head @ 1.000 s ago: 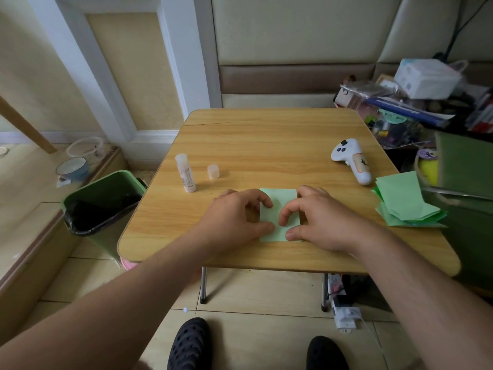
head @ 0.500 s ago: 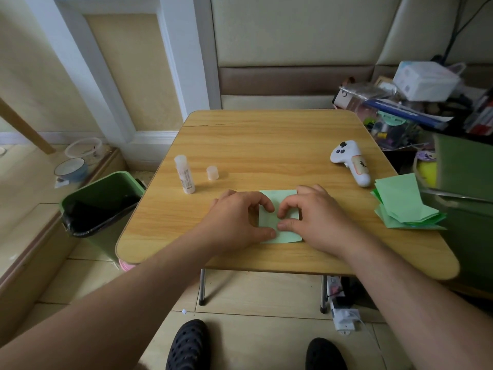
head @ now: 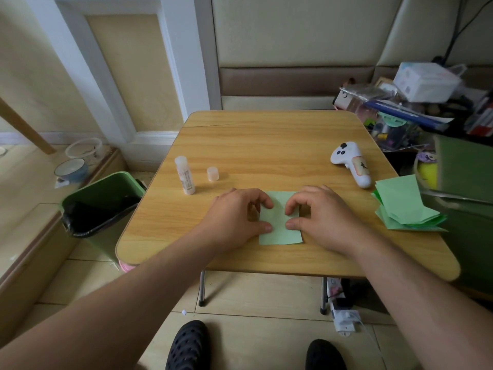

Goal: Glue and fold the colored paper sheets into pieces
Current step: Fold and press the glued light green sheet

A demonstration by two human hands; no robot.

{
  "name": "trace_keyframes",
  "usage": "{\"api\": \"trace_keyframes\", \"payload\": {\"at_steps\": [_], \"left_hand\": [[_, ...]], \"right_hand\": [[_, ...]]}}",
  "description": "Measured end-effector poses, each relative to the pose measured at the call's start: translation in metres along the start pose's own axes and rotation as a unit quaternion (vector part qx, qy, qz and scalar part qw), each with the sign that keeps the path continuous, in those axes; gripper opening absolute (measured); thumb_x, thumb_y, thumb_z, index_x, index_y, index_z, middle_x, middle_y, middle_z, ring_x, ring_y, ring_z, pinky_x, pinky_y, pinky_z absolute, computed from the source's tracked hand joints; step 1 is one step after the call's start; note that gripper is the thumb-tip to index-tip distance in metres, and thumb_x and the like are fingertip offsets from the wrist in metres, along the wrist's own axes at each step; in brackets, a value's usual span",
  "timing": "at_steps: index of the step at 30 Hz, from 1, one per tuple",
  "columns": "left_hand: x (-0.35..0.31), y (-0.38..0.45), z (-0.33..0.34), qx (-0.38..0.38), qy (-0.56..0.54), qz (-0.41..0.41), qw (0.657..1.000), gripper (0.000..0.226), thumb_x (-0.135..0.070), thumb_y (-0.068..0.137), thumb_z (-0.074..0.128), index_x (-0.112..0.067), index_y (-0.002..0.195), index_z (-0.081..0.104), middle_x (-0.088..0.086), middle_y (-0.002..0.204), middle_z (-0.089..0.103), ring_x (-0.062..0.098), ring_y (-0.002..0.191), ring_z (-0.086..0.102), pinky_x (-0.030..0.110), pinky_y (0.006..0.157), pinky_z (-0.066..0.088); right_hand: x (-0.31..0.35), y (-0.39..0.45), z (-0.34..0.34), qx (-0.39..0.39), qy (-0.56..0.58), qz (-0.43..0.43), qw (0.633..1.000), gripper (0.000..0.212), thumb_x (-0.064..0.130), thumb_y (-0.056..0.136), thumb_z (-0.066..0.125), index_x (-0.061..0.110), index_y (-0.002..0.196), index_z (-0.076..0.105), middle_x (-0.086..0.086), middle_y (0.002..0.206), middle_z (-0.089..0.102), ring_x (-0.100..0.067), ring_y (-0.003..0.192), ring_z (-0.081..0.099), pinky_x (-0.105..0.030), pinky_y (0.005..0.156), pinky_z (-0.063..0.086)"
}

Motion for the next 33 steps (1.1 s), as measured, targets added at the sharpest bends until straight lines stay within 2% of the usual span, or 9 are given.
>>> {"api": "trace_keyframes", "payload": {"at_steps": [9,16,21,27,29,33], "left_hand": [[-0.001,-0.004,-0.003,0.002,-0.013,-0.017,1.000,0.045,-0.038,0.074,0.090,-0.039,0.114,0.068,-0.019,0.101,0.062,0.004,0.094,0.058,0.020,0.082,0.042],[-0.001,-0.005,-0.003,0.013,-0.008,-0.020,1.000,0.048,-0.041,0.077,0.088,-0.040,0.119,0.064,-0.017,0.106,0.061,0.001,0.093,0.056,0.019,0.081,0.040],[0.000,-0.005,-0.003,0.019,-0.005,-0.017,1.000,0.048,-0.043,0.078,0.087,-0.040,0.120,0.065,-0.017,0.107,0.062,0.003,0.097,0.058,0.021,0.084,0.043],[0.002,-0.004,-0.003,0.021,-0.017,-0.018,0.999,0.049,-0.041,0.077,0.088,-0.039,0.120,0.066,-0.019,0.104,0.062,0.003,0.096,0.060,0.022,0.089,0.048],[0.003,-0.003,-0.002,0.019,-0.029,-0.021,0.999,0.050,-0.038,0.075,0.089,-0.040,0.119,0.066,-0.021,0.101,0.062,0.001,0.096,0.060,0.021,0.088,0.047],[0.003,-0.001,0.001,0.005,-0.021,-0.019,1.000,0.048,-0.040,0.072,0.086,-0.046,0.115,0.065,-0.022,0.097,0.062,0.008,0.105,0.057,0.029,0.093,0.050]], "right_hand": [[-0.002,0.001,0.002,-0.005,0.000,-0.009,1.000,0.022,0.040,0.082,0.084,0.044,0.089,0.064,0.023,0.099,0.056,-0.009,0.109,0.044,-0.046,0.102,0.042],[-0.003,0.000,0.001,0.010,-0.016,-0.006,1.000,0.016,0.042,0.086,0.081,0.040,0.096,0.069,0.020,0.100,0.053,-0.008,0.111,0.042,-0.048,0.104,0.041],[-0.001,-0.004,-0.006,0.047,-0.028,0.008,0.998,0.030,0.049,0.076,0.087,0.041,0.099,0.070,0.022,0.111,0.049,-0.007,0.117,0.040,-0.046,0.109,0.038],[0.001,-0.007,-0.018,0.100,-0.054,0.016,0.993,0.036,0.046,0.071,0.091,0.043,0.098,0.068,0.023,0.118,0.046,-0.009,0.123,0.039,-0.045,0.111,0.037],[0.002,-0.007,-0.017,0.107,-0.050,0.014,0.993,0.035,0.043,0.072,0.091,0.044,0.098,0.068,0.022,0.120,0.046,-0.008,0.123,0.039,-0.041,0.110,0.037],[0.002,-0.007,-0.014,0.111,0.005,0.012,0.994,0.028,0.036,0.078,0.090,0.040,0.098,0.071,0.017,0.117,0.050,-0.006,0.116,0.045,-0.024,0.094,0.033]]}}
Point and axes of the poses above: each hand's wrist, its own y-axis towards the middle knuckle, its own z-axis out of the palm, x = y × z, the point moved 2 cm from there along y, towards the middle knuckle
